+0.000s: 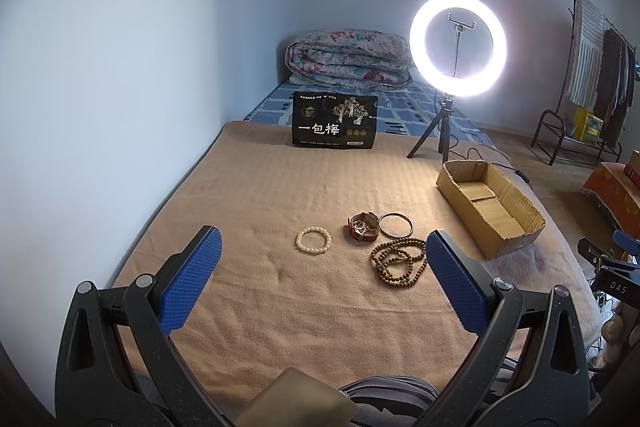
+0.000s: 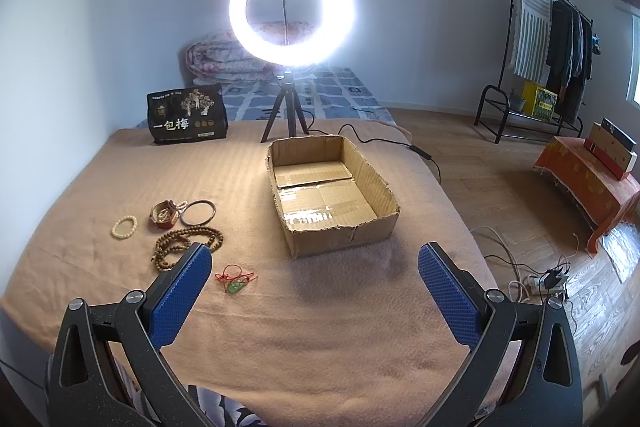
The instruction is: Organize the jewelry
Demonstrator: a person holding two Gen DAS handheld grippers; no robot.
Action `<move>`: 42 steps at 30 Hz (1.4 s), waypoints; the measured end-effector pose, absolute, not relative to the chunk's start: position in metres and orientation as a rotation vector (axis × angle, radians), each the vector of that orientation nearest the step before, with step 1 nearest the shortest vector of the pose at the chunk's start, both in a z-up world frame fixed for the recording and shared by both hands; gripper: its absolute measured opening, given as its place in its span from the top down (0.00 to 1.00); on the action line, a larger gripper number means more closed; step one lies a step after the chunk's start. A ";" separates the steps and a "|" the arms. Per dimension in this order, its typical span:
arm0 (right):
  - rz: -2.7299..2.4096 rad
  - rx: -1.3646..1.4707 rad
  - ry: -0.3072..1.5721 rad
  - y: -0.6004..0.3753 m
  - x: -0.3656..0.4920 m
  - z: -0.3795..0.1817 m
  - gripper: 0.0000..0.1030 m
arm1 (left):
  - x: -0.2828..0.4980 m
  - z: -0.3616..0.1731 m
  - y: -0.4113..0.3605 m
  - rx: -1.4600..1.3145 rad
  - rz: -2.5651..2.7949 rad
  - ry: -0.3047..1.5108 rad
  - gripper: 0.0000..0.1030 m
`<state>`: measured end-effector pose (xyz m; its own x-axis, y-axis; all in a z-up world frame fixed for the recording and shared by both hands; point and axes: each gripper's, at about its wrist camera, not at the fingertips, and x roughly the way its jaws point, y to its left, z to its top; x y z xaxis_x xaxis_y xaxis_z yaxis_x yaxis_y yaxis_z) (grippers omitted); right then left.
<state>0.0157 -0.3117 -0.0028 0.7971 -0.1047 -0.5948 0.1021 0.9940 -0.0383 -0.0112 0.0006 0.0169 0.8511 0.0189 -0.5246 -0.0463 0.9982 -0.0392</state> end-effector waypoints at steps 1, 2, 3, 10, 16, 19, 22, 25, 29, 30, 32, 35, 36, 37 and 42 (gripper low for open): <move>-0.111 -0.005 0.639 -0.312 0.016 -0.003 0.00 | -0.011 0.017 0.002 -0.052 0.036 0.552 0.00; -0.111 -0.004 0.639 -0.312 0.016 -0.003 0.00 | -0.011 0.017 0.001 -0.052 0.036 0.552 0.00; -0.111 -0.004 0.639 -0.312 0.016 -0.003 0.01 | -0.011 0.017 0.002 -0.053 0.035 0.552 0.00; -0.116 -0.006 0.643 -0.312 0.019 -0.004 0.00 | -0.012 0.016 0.003 -0.053 0.034 0.552 0.00; -0.121 -0.014 0.648 -0.313 0.024 -0.007 0.00 | -0.009 0.013 0.000 -0.049 0.030 0.559 0.00; -0.121 -0.015 0.651 -0.314 0.028 -0.007 0.00 | -0.006 0.009 -0.003 -0.050 0.027 0.569 0.00; -0.117 -0.016 0.656 -0.313 0.032 -0.009 0.01 | 0.000 0.005 -0.003 -0.046 0.026 0.578 0.00; -0.113 -0.019 0.662 -0.311 0.036 -0.013 0.00 | 0.008 0.005 0.000 -0.046 0.023 0.589 0.00; -0.106 -0.032 0.671 -0.308 0.042 -0.016 0.00 | 0.016 0.002 0.003 -0.046 0.024 0.598 0.00; -0.103 -0.037 0.672 -0.308 0.043 -0.017 0.00 | 0.018 0.000 0.003 -0.045 0.025 0.602 0.00; -0.095 -0.043 0.674 -0.306 0.047 -0.019 0.00 | 0.026 -0.004 0.005 -0.042 0.026 0.611 0.00; -0.073 -0.055 0.685 -0.302 0.057 -0.023 0.00 | 0.037 -0.011 0.006 -0.034 0.028 0.628 0.00; -0.065 -0.061 0.689 -0.300 0.061 -0.024 0.00 | 0.041 -0.014 0.007 -0.033 0.029 0.634 0.00; -0.058 -0.065 0.692 -0.299 0.064 -0.026 0.00 | 0.044 -0.017 0.008 -0.034 0.027 0.640 0.00; 0.010 -0.082 0.710 -0.288 0.081 -0.032 0.01 | 0.061 -0.029 0.014 -0.042 0.007 0.678 0.00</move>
